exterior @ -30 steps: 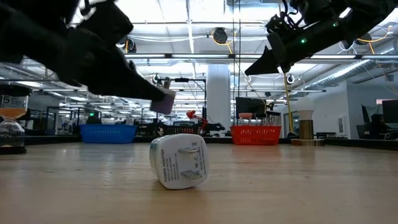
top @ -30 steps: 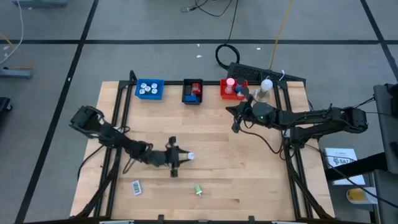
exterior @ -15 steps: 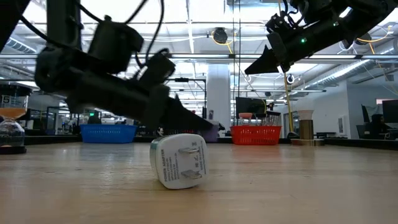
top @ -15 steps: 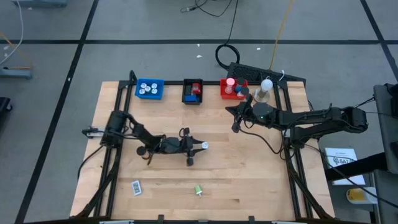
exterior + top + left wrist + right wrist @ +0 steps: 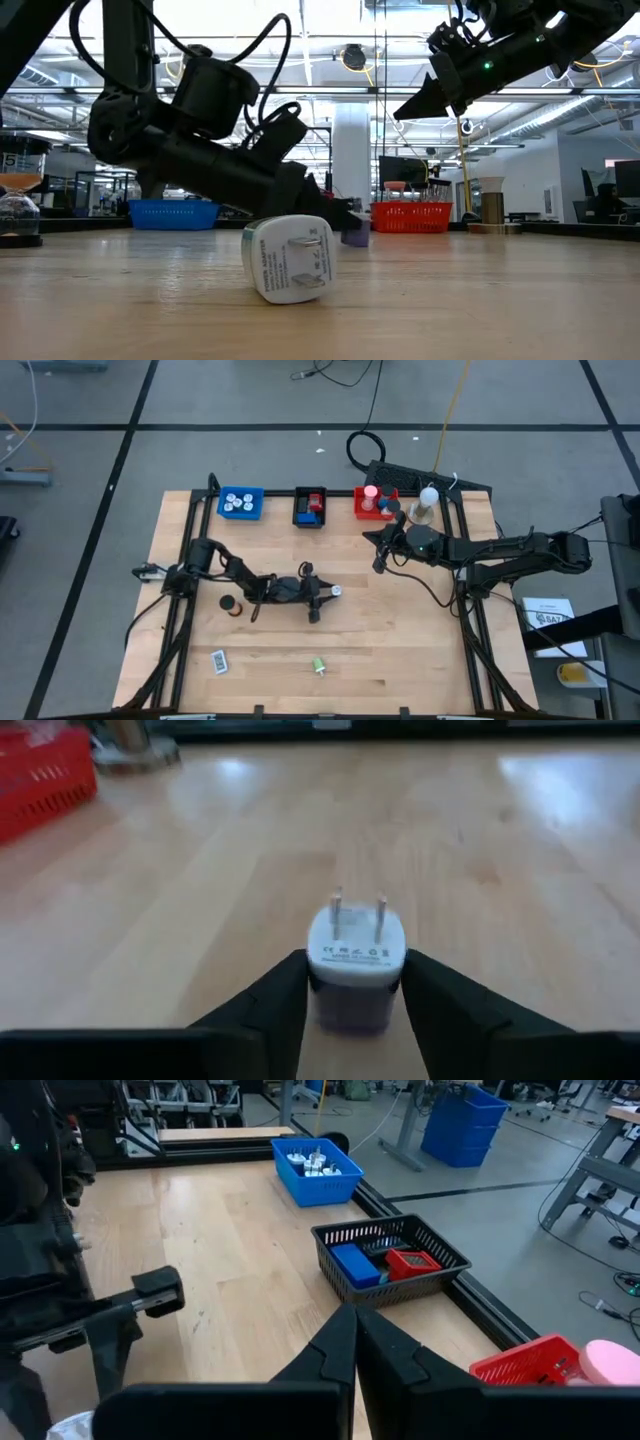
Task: Pick & Place Office items
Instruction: Put the purple charger adapter into the blue bin
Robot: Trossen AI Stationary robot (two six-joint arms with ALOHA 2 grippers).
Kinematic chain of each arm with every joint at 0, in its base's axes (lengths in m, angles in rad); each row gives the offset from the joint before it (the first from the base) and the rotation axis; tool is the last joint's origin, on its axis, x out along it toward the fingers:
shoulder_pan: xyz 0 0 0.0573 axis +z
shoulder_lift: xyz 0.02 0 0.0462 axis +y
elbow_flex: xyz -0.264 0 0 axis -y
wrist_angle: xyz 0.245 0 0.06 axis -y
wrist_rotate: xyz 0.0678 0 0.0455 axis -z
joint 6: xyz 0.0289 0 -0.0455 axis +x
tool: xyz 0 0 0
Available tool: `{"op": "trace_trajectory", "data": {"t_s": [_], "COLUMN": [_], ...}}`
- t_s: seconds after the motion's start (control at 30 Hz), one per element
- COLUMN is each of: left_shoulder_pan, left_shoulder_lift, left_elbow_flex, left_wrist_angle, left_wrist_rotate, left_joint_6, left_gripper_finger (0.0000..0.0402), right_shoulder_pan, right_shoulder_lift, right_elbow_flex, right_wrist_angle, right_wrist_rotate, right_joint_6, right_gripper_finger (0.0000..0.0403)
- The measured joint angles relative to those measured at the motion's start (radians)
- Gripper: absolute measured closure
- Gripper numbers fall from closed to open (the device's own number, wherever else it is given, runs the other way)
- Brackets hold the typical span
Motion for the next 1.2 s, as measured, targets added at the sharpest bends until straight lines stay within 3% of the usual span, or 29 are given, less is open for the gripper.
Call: {"op": "trace_trajectory", "data": {"t_s": [0.17,0.3,0.5,0.63,0.73,0.9,1.2], "left_shoulder_pan": [-0.004,-0.010,-0.006,-0.007,-0.004,0.012,0.027], "left_shoulder_lift": [-0.006,-0.087,-0.343,-0.425,-0.416,-0.345,-0.176], "left_elbow_flex": [-0.001,-0.002,0.035,0.140,0.233,0.341,0.463], "left_wrist_angle": [-0.064,-0.197,-0.684,-0.961,-1.105,-1.155,-1.154], "left_wrist_rotate": [0.000,-0.022,-0.015,-0.010,0.020,0.033,0.037], "left_joint_6": [0.028,0.046,-0.071,-0.127,-0.118,-0.086,0.006], "left_gripper_finger": [0.0195,0.0176,0.0145,0.0114,0.0093,0.0075,0.0097], "right_shoulder_pan": [0.000,0.000,0.000,0.000,0.000,0.000,0.000], "right_shoulder_lift": [0.000,0.000,0.000,0.000,0.000,0.000,0.000], "right_elbow_flex": [0.000,0.000,0.000,0.000,0.000,0.000,0.000], "right_wrist_angle": [0.000,-0.001,-0.001,0.001,0.002,0.001,-0.006], "right_wrist_rotate": [0.000,0.000,0.000,0.000,0.000,0.000,0.000], "right_joint_6": [0.000,0.000,0.000,0.000,0.000,0.002,0.000], "right_gripper_finger": [0.0403,0.0403,0.0403,0.0403,0.0403,0.0403,0.0403]}}
